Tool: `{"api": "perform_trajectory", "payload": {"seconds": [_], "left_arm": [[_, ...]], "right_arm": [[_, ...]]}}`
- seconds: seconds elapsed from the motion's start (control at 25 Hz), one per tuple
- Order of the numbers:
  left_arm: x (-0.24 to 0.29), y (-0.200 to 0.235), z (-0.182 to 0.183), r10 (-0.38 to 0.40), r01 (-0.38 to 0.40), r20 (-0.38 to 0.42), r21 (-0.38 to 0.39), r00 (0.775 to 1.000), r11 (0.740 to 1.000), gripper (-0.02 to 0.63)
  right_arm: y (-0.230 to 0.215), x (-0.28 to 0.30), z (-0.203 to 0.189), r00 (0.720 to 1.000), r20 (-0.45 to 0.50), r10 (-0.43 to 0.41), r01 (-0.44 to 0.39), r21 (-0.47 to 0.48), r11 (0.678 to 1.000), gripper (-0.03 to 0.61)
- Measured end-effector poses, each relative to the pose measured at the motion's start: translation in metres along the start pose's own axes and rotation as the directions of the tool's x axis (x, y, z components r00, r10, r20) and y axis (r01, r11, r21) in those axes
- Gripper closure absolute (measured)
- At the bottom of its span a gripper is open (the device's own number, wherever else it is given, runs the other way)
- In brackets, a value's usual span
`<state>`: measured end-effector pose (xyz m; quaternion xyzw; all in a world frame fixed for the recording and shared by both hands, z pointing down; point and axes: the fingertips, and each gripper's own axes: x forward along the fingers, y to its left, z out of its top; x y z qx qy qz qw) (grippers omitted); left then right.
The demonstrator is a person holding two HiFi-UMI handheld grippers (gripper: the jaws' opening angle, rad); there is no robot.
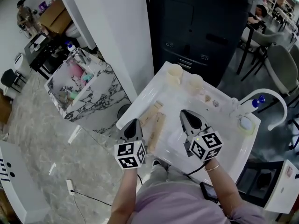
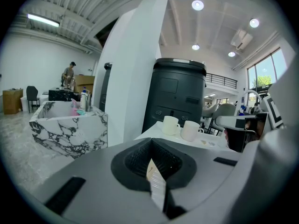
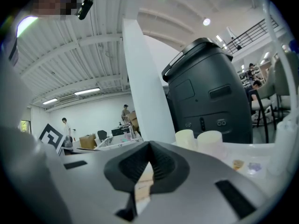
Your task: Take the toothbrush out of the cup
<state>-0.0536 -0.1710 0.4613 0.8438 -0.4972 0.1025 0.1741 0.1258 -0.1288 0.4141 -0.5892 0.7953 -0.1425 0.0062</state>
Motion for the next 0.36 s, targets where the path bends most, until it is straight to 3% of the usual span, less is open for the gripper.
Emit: {"api": "perform_trajectory", "payload": {"seconds": [0.36], "left_arm": [[-0.0008, -0.0023, 0.0001, -0.015, 0.015, -0.004, 0.008, 1.000, 1.000, 0.614]], "right_arm": [[-0.0086, -0.0001, -0.0035, 0.999, -0.009, -0.043, 0.044, 0.008, 0.999, 0.575]]}}
